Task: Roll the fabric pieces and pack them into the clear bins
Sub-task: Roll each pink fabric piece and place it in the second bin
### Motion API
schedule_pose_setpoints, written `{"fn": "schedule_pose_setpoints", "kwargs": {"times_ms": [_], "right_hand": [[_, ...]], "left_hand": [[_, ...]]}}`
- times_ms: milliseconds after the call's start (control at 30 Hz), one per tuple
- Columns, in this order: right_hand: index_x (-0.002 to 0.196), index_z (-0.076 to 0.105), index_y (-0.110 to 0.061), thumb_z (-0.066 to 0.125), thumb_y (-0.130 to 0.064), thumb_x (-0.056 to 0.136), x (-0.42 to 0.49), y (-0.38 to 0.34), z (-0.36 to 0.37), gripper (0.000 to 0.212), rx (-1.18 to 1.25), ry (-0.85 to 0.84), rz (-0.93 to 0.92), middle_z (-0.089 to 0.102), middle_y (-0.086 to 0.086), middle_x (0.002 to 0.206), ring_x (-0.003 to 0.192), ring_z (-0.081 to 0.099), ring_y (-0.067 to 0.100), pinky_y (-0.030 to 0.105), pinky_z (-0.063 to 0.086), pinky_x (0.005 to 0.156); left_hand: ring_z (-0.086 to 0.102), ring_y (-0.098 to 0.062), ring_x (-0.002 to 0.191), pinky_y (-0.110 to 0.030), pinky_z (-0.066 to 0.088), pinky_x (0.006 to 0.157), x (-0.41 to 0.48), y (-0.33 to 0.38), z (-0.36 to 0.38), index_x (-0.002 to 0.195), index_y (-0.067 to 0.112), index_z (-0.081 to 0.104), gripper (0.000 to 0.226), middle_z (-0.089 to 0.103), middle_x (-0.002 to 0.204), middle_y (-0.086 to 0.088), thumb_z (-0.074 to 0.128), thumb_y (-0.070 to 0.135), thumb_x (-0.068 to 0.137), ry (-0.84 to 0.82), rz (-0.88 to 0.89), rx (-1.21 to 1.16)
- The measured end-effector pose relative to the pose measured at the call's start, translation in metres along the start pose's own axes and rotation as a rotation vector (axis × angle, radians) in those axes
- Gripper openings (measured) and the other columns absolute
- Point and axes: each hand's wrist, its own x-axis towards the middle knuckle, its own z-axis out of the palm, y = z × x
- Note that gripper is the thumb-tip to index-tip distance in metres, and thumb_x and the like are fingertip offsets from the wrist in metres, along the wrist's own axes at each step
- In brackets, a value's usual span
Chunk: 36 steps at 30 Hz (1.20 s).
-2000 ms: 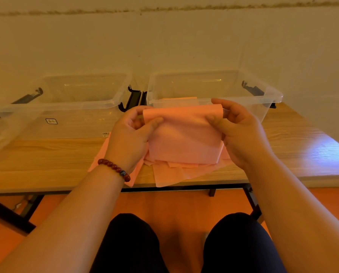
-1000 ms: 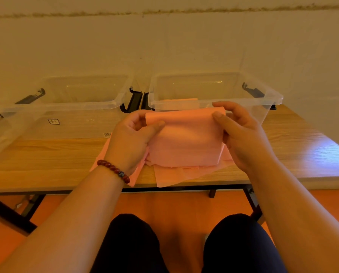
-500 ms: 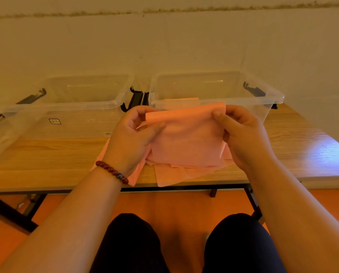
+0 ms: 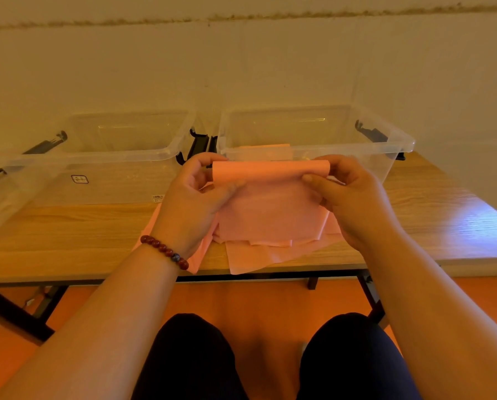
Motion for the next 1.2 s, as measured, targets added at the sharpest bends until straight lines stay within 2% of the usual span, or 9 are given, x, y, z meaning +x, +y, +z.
{"fn": "schedule_pose_setpoints", "kwargs": {"times_ms": [133, 267, 467, 667, 767, 867, 933, 1067, 1200], "right_hand": [[0.1, 0.064, -0.028, 0.068, -0.02, 0.088, 0.0002, -0.0015, -0.0007, 0.014, 0.02, -0.017, -0.002, 0.072, -0.012, 0.078, 0.073, 0.066, 0.001, 0.028, 0.056, 0.074], [0.107, 0.059, -0.042, 0.069, -0.022, 0.088, 0.0002, -0.0008, -0.0025, 0.03, -0.043, -0.062, -0.032, 0.071, 0.002, 0.093, 0.079, 0.065, 0.006, 0.032, 0.054, 0.076], [0.098, 0.065, -0.03, 0.073, -0.01, 0.083, 0.0022, -0.0015, -0.0036, 0.026, -0.089, -0.074, -0.052, 0.061, -0.036, 0.078, 0.075, 0.061, -0.013, 0.01, 0.051, 0.064], [0.093, 0.067, -0.03, 0.07, -0.023, 0.086, 0.0029, -0.0017, -0.0022, 0.011, 0.006, -0.026, 0.014, 0.07, -0.011, 0.082, 0.077, 0.064, 0.005, 0.04, 0.055, 0.081], [0.1, 0.064, -0.038, 0.07, -0.024, 0.085, 0.002, -0.001, -0.0027, 0.021, -0.004, -0.06, -0.011, 0.068, -0.003, 0.095, 0.081, 0.065, 0.007, 0.037, 0.056, 0.078], [0.103, 0.064, -0.039, 0.074, -0.015, 0.082, 0.0004, -0.0002, -0.003, 0.034, -0.001, -0.11, -0.029, 0.067, -0.018, 0.099, 0.082, 0.066, 0.0, 0.022, 0.056, 0.07], [0.099, 0.066, -0.036, 0.074, -0.011, 0.082, 0.0005, 0.0006, -0.0027, 0.031, -0.027, -0.093, -0.029, 0.066, -0.03, 0.089, 0.08, 0.065, -0.004, 0.026, 0.057, 0.074], [0.094, 0.07, -0.031, 0.072, -0.015, 0.084, 0.0017, 0.0025, -0.0014, 0.019, -0.053, -0.026, -0.025, 0.067, -0.024, 0.085, 0.085, 0.064, 0.002, 0.04, 0.058, 0.083], [0.095, 0.069, -0.032, 0.072, -0.02, 0.084, 0.002, 0.0022, -0.0008, 0.016, -0.069, 0.001, -0.04, 0.068, -0.019, 0.085, 0.084, 0.065, 0.001, 0.034, 0.056, 0.083]], "left_hand": [[0.062, 0.008, 0.078, -0.014, 0.051, 0.06, 0.0014, -0.0014, -0.001, 0.094, 0.035, 0.059, 0.023, 0.065, 0.1, 0.01, 0.071, 0.018, 0.082, 0.02, 0.003, 0.018], [0.063, 0.006, 0.074, -0.013, 0.05, 0.055, 0.0019, -0.0008, -0.0007, 0.094, 0.033, 0.06, 0.016, 0.067, 0.094, 0.009, 0.068, 0.023, 0.085, 0.036, -0.014, 0.02], [0.062, 0.006, 0.068, -0.016, 0.052, 0.055, 0.0013, -0.0015, 0.0006, 0.096, 0.034, 0.056, 0.016, 0.065, 0.084, 0.012, 0.065, 0.025, 0.087, 0.031, -0.029, 0.022], [0.061, 0.009, 0.074, -0.015, 0.053, 0.058, 0.0, -0.0019, -0.0004, 0.097, 0.033, 0.059, 0.024, 0.064, 0.095, 0.012, 0.071, 0.018, 0.082, 0.0, -0.018, 0.024], [0.062, 0.009, 0.072, -0.014, 0.052, 0.056, -0.001, -0.0022, 0.0006, 0.094, 0.033, 0.059, 0.021, 0.067, 0.085, 0.017, 0.07, 0.018, 0.083, 0.025, -0.025, 0.024], [0.062, 0.009, 0.069, -0.015, 0.052, 0.053, -0.0017, -0.002, 0.0009, 0.095, 0.03, 0.059, 0.016, 0.067, 0.074, 0.025, 0.067, 0.019, 0.085, 0.02, -0.038, 0.006], [0.061, 0.011, 0.067, -0.014, 0.051, 0.052, -0.0025, -0.0013, 0.0001, 0.095, 0.029, 0.059, 0.014, 0.066, 0.071, 0.028, 0.065, 0.02, 0.087, 0.005, -0.038, 0.008], [0.062, 0.01, 0.07, -0.015, 0.051, 0.054, -0.0035, -0.0024, -0.0016, 0.099, 0.029, 0.059, 0.021, 0.066, 0.087, 0.016, 0.067, 0.017, 0.085, -0.014, -0.039, 0.008], [0.062, 0.01, 0.075, -0.015, 0.054, 0.059, -0.0036, -0.0044, -0.0004, 0.099, 0.03, 0.06, 0.023, 0.064, 0.098, 0.011, 0.069, 0.016, 0.084, -0.004, -0.031, 0.049]]}}
